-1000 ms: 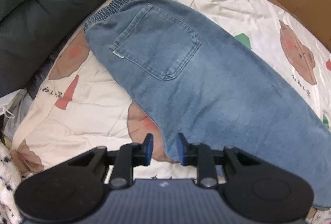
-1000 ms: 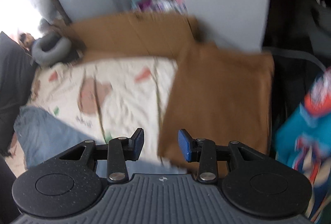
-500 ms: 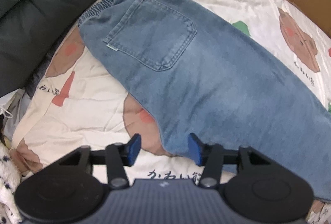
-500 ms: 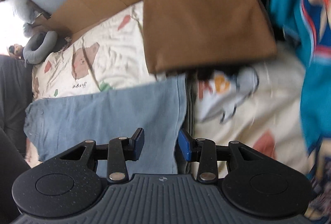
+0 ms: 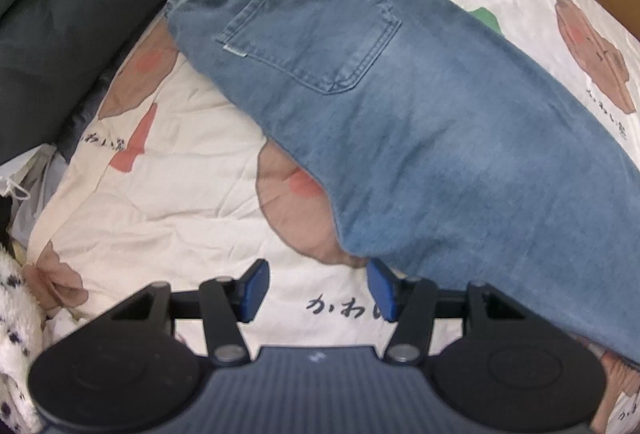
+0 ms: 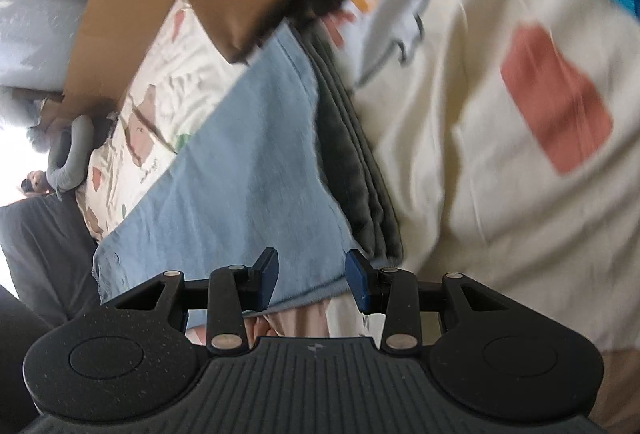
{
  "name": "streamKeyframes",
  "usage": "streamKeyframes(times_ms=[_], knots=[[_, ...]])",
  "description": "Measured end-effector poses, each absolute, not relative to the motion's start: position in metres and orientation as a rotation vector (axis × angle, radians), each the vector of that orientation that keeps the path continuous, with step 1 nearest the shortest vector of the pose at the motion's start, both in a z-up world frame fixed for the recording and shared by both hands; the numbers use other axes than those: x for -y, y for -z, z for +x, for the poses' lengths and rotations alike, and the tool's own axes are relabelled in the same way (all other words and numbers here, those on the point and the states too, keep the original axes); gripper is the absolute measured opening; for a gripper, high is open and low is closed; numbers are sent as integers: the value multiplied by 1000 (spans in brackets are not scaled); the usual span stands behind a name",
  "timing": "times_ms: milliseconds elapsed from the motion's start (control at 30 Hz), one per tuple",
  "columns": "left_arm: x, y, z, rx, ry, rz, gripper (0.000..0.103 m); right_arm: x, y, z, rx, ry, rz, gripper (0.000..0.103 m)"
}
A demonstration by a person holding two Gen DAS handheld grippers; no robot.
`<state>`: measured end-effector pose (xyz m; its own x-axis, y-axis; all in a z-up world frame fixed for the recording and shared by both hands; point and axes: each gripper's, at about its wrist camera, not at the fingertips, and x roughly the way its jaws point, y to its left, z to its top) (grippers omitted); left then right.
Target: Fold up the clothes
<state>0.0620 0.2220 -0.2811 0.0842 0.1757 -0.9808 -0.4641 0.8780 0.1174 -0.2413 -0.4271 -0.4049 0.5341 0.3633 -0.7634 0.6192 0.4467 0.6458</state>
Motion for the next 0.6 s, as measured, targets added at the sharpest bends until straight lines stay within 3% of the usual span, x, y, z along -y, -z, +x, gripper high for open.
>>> streamKeyframes(times_ms=[600], knots=[[-216,295,63,-1465,-515,-246,67,425,439,-252,-983,332,1294,43]])
